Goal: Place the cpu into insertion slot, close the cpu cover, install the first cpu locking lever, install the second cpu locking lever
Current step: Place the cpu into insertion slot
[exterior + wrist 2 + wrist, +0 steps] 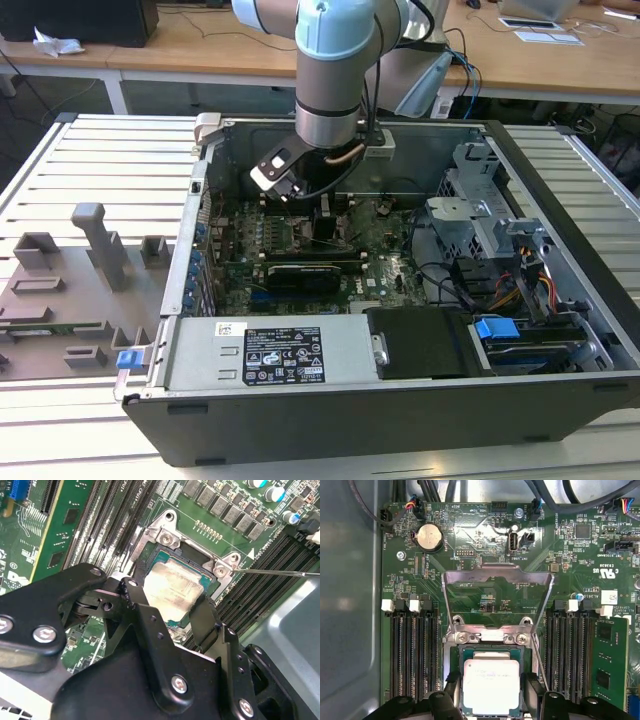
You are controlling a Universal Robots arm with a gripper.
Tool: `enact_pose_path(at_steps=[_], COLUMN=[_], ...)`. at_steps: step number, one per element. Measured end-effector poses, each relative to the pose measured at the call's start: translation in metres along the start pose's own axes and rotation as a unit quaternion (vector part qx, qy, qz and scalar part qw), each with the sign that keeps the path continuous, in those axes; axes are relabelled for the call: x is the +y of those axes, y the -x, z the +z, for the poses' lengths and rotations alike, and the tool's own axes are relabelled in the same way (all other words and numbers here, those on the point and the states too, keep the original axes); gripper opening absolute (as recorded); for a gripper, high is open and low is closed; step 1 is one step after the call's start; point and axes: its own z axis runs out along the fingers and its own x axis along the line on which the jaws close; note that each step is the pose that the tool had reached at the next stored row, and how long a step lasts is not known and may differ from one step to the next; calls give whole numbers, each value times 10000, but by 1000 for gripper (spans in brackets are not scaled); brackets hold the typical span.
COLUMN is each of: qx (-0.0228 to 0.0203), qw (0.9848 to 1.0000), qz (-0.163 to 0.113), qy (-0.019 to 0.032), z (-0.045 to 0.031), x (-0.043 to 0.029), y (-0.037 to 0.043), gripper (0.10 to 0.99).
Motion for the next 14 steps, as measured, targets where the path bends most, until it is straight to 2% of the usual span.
enact_pose_path(at_steps=[4,6,7,8,10,13,14], qx=[-1,-1,-1,-1,-1,-1,0], qw=[10000,10000,10000,10000,10000,10000,10000], qz=[2,2,2,2,2,2,2], qy=[0,-1,0,0,-1,0,0], z=[-1,-26,-64,-147,-185,-247,-271], x=[0,0,0,1,2,2,2], y=[0,0,0,-2,-7,-8,-9], gripper=[620,620,620,620,620,412,412])
